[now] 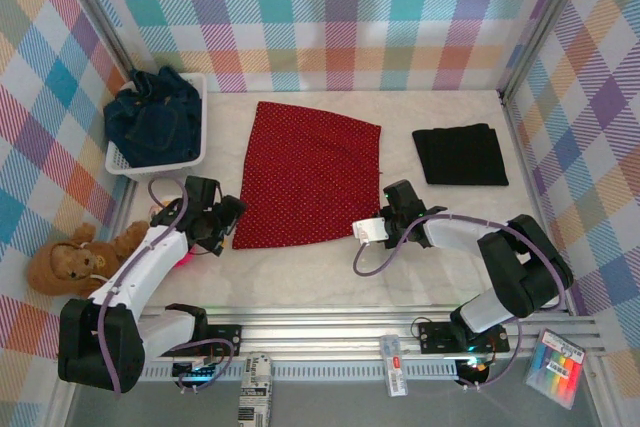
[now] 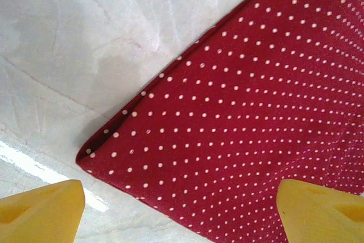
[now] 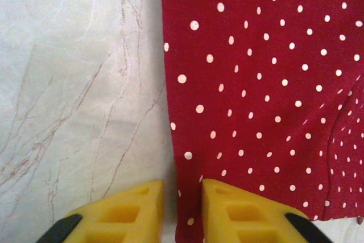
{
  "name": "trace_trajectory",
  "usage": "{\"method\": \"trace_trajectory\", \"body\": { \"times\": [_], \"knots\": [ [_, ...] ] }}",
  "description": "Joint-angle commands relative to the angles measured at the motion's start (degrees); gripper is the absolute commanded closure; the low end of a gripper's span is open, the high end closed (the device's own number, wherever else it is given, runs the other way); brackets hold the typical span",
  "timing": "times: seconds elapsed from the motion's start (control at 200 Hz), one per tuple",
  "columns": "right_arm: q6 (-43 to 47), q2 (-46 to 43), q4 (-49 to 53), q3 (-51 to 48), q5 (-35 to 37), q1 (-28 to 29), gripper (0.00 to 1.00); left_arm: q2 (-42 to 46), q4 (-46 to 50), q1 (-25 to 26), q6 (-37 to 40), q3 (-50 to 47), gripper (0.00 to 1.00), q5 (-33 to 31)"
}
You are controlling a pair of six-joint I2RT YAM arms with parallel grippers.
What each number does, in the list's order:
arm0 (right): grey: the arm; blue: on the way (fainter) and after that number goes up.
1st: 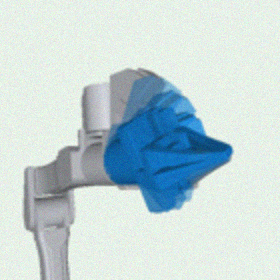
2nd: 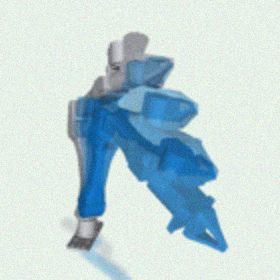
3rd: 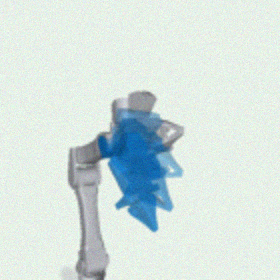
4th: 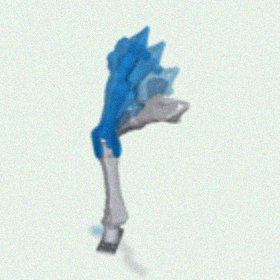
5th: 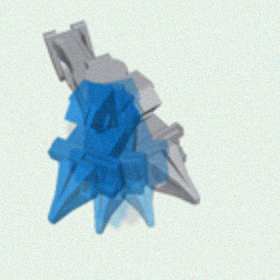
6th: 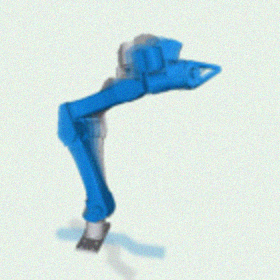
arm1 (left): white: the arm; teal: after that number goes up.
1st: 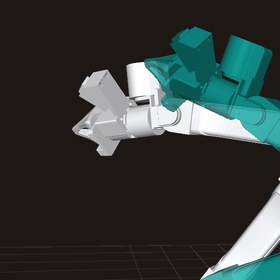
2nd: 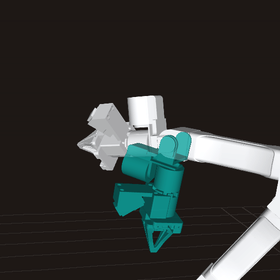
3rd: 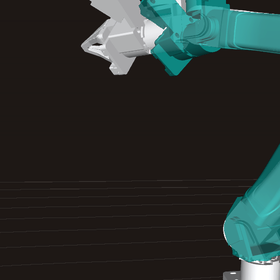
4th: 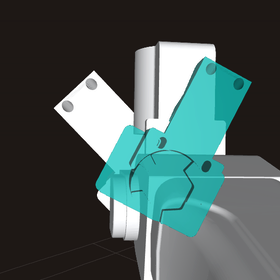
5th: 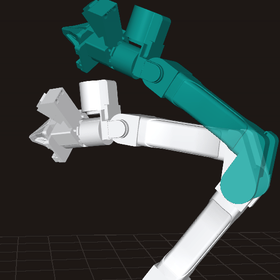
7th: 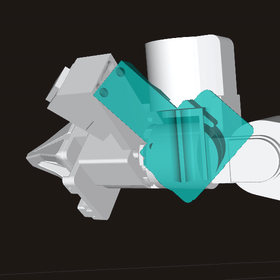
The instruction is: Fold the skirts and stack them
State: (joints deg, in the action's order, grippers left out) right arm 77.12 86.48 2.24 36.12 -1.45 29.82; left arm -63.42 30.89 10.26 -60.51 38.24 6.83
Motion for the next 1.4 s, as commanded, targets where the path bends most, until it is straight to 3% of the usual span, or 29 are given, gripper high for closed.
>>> {"method": "trace_trajectory", "body": {
  "times": [0.0, 0.235, 0.56, 0.965, 1.395],
  "knots": [
    [-2.27, 0.53, -5.48, 1.94, 3.04, 0.06, 0.80, -1.12, -1.63, 1.26, -1.71, -0.84, 0.13, 1.03],
    [-2.77, -1.66, 0.08, 3.30, -0.18, 0.32, 1.00, -2.89, -2.09, 3.74, -3.48, -1.27, 0.15, 0.18],
    [-2.53, -2.03, 2.90, 3.79, -1.71, 0.82, 1.00, -2.60, -5.19, 7.31, -10.43, -6.15, 0.25, -0.53],
    [-2.94, -1.88, 2.78, 3.48, -1.62, 1.20, 1.00, -3.82, -8.40, 7.81, -10.30, -7.45, 0.37, -7.82],
    [-3.21, -2.18, 2.87, 3.10, -1.45, 1.31, 1.00, -5.18, -7.48, 8.02, -12.17, -8.62, 0.40, -7.70]
  ]
}}
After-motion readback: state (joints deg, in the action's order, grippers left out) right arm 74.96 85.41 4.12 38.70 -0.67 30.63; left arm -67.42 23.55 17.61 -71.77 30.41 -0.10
